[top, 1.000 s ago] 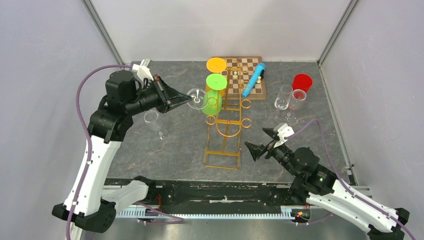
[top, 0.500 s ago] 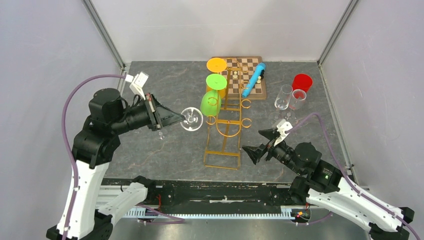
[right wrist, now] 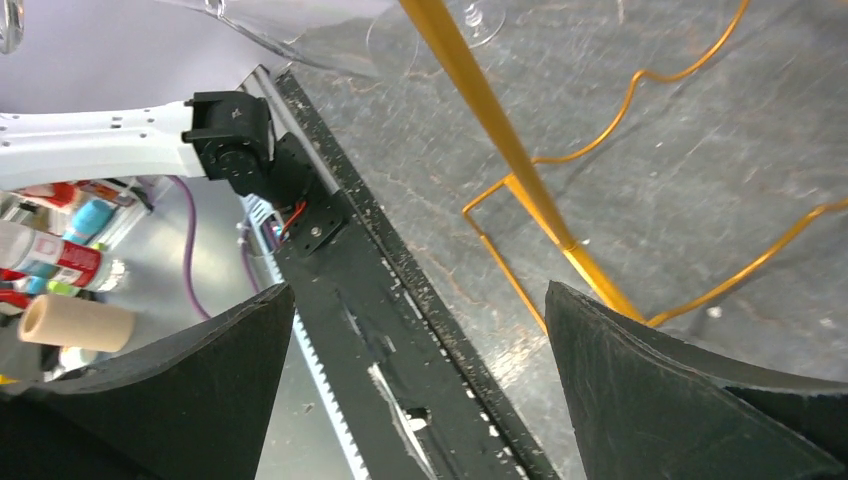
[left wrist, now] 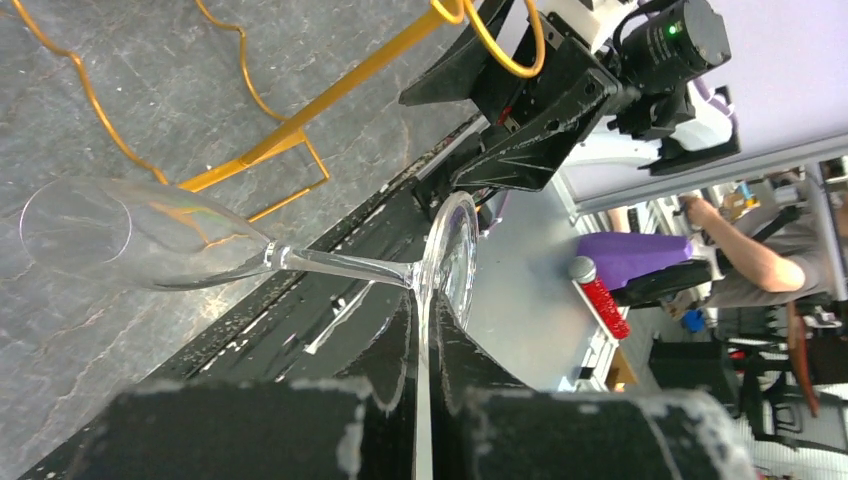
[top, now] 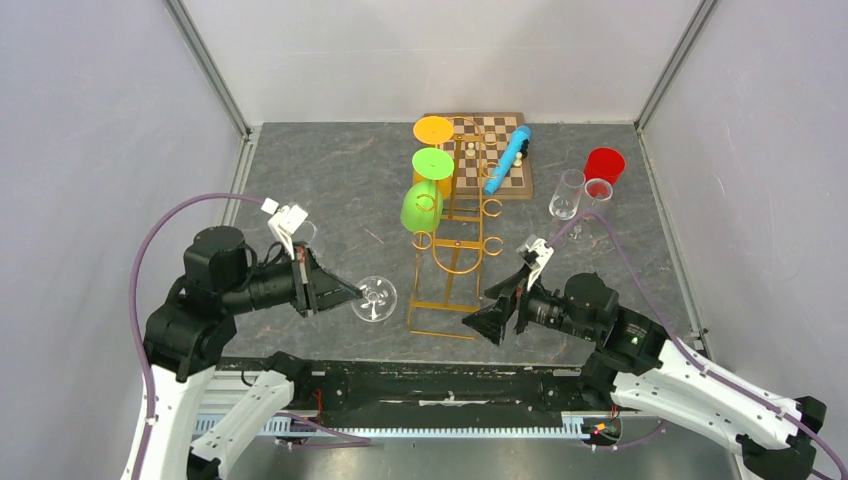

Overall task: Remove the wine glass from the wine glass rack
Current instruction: Place the wine glass at the center of the board.

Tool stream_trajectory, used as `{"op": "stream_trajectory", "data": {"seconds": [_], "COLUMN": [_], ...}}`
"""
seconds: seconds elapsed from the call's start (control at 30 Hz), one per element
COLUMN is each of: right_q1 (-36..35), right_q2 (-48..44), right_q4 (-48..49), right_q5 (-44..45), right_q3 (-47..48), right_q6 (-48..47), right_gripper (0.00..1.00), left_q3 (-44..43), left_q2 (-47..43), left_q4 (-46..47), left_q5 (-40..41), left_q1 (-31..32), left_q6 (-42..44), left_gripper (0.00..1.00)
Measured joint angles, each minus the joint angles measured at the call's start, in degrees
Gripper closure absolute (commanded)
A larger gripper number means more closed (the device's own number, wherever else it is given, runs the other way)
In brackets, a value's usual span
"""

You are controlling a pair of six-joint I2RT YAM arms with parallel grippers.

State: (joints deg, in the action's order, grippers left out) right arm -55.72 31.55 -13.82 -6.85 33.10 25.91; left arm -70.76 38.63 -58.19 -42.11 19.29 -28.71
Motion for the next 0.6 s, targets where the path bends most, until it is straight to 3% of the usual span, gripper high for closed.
{"op": "stream_trajectory", "data": {"seconds": [0.23, 0.6], "right_q1": [-0.35, -4.96], "right_q2": [0.09, 0.52], "right_q4": [6.69, 16.02], "right_q5": [-2.14, 1.27], "right_q3": [-5.86, -11.06], "right_q6": [9.46, 20.79], "right_gripper": [0.02, 0.02], "left_q3": [2.58, 7.39], "left_q2": [-4.42, -7.32], "left_q4": [-2.25, -0.79], "left_q5": [1.79, 3.21], "left_q1": [0.02, 0.07], "left_q6": [5.88, 7.23], "left_gripper": [0.98, 0.98]}}
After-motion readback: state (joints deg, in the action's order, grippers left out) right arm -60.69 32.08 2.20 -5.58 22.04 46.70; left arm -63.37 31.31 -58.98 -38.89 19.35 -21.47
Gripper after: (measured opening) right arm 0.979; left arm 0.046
